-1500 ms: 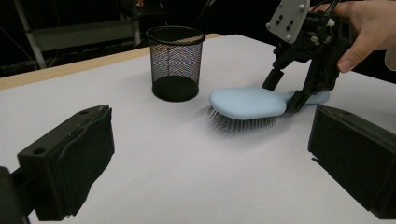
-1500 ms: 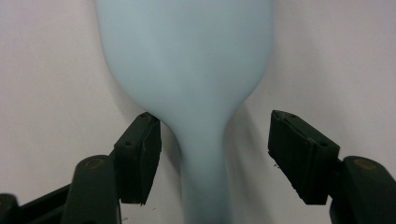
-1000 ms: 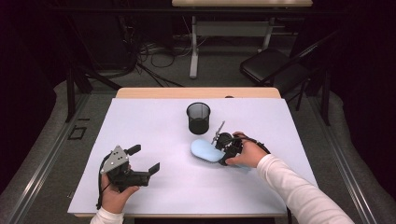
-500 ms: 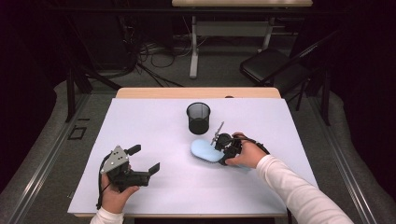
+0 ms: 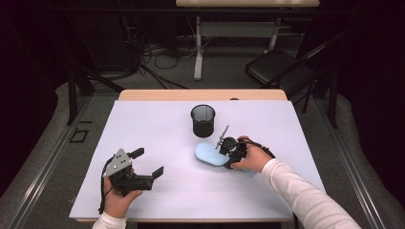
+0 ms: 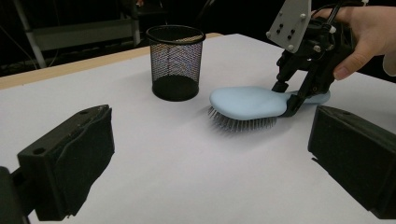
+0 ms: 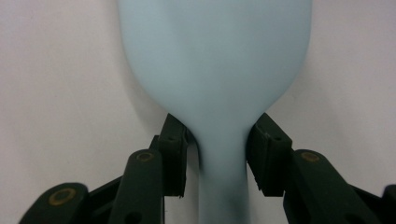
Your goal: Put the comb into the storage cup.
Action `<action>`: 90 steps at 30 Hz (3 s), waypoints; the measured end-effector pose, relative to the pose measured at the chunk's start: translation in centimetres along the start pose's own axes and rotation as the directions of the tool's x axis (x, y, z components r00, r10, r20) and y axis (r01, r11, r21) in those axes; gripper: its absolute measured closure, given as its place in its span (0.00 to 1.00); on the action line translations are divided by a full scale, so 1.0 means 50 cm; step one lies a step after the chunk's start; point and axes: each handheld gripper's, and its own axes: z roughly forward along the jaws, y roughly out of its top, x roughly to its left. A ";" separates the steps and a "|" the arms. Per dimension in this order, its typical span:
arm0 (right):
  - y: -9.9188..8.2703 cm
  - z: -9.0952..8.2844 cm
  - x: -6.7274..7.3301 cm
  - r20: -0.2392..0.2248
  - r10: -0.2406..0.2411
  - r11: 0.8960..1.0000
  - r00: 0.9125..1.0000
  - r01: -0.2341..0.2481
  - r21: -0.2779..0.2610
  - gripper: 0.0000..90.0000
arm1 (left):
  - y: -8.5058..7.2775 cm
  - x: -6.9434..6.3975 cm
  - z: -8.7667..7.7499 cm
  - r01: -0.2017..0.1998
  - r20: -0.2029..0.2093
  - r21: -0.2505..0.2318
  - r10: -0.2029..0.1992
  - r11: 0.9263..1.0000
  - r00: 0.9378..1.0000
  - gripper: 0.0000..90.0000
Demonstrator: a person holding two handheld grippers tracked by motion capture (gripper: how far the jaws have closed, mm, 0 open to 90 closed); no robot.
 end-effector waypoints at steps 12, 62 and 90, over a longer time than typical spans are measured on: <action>-0.001 -0.001 0.000 0.002 -0.015 1.000 1.000 0.015 0.005 0.73 | 0.000 0.000 0.000 0.002 -0.001 -0.001 -0.002 1.000 1.000 0.01; -0.011 -0.017 0.014 -0.006 -0.015 0.999 1.000 0.015 -0.048 0.77 | -0.001 0.000 0.002 0.001 0.002 0.002 -0.001 1.000 1.000 0.01; -0.012 -0.054 0.013 0.005 0.021 0.979 1.000 -0.019 -0.204 0.77 | -0.003 0.000 0.007 0.001 -0.017 0.020 -0.001 1.000 1.000 0.02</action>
